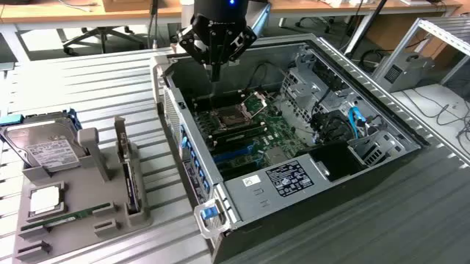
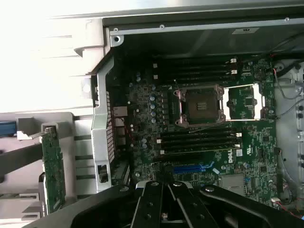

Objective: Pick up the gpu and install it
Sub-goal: 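Reach for the gpu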

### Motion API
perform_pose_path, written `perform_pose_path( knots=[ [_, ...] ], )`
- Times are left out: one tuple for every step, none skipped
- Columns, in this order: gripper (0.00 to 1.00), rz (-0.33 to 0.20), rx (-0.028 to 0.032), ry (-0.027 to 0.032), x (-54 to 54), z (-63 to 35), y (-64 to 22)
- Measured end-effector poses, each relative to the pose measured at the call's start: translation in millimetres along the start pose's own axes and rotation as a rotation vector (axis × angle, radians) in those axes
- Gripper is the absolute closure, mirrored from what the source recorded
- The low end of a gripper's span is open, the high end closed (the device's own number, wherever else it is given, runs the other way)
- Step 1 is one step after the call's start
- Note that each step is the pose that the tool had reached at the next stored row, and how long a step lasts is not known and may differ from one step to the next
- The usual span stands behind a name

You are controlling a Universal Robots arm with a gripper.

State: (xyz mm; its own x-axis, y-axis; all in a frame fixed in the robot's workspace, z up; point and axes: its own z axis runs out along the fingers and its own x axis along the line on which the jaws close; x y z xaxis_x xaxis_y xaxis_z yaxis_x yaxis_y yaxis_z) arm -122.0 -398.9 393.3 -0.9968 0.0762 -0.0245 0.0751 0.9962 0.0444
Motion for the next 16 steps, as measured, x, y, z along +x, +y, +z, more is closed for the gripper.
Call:
perform_pose_path(
  knots=[
    [0.89,0.0,0.0,0.0,0.0,0.0,0.0],
    [0.89,0.0,0.0,0.0,0.2,0.0,0.0],
    [0.89,0.0,0.0,0.0,0.9,0.0,-0.1],
    [0.89,0.0,0.0,0.0,1.4,0.0,-0.1],
    [0.89,0.0,0.0,0.0,1.7,-0.1,-0.1],
    [0.89,0.0,0.0,0.0,1.8,0.0,-0.1],
    [0.89,0.0,0.0,0.0,1.9,-0.1,-0.1],
    [0.89,0.0,0.0,0.0,2.1,-0.1,-0.1],
    [0.89,0.0,0.0,0.0,2.3,0.0,-0.2],
    [0.89,0.0,0.0,0.0,2.5,-0.1,-0.2],
    [0.89,0.0,0.0,0.0,2.7,-0.1,-0.2],
    [0.89,0.0,0.0,0.0,2.9,-0.1,-0.2],
    [0.89,0.0,0.0,0.0,3.1,-0.1,-0.2],
    [0.89,0.0,0.0,0.0,3.3,-0.1,-0.2],
    [0.89,0.0,0.0,0.0,3.6,-0.1,-0.3],
    [0.89,0.0,0.0,0.0,3.8,-0.1,-0.3]
  ],
)
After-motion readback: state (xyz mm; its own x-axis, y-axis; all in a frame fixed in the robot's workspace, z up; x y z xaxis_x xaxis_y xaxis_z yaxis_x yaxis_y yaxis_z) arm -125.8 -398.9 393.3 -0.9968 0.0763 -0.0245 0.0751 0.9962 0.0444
